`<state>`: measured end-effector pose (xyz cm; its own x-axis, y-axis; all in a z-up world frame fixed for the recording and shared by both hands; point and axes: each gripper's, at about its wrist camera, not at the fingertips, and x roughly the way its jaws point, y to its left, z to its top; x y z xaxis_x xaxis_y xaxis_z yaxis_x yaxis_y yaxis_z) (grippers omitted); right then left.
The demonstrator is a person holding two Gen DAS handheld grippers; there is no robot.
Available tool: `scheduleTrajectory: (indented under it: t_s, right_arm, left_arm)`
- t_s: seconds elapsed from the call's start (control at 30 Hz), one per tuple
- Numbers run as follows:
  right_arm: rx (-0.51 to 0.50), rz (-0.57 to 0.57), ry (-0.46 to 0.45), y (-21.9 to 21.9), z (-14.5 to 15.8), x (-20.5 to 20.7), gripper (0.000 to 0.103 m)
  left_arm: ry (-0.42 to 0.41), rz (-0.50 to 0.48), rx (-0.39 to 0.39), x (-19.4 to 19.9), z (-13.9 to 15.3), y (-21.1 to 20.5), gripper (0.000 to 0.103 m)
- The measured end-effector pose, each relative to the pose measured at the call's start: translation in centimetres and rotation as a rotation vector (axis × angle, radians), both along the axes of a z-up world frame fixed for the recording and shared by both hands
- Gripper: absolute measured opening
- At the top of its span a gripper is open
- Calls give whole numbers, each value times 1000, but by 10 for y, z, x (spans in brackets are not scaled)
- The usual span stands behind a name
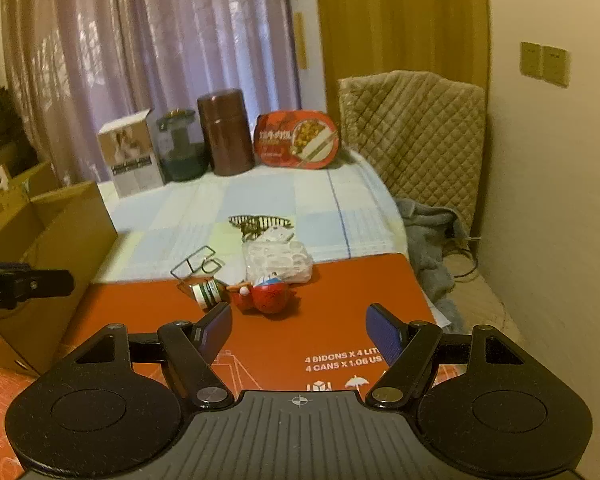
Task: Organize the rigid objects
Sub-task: 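Withdraw both open tools from the box back toward the remaining items, then grasp the red toy figure with the right tool while the left tool grasps the green lip balm tube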
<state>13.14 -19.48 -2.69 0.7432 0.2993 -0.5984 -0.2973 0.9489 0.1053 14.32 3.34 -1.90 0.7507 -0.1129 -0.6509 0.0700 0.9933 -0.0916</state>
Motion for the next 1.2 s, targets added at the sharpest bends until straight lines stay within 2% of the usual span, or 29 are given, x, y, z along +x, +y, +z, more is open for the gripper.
scheduleTrajectory:
  t_s: [0.5,0.83,1.2]
  right_arm:
    - [-68,129,2,56,-86,71,72]
    - [-101,139,-50,81,-114,98,73]
    - [-119,84,-58,90,-126,114,73]
  left_arm:
    - [86,0,4,67,-80,12,88]
    - [92,13,-7,90,-103,19,88]
    - [85,12,-25,96,-108,21,88]
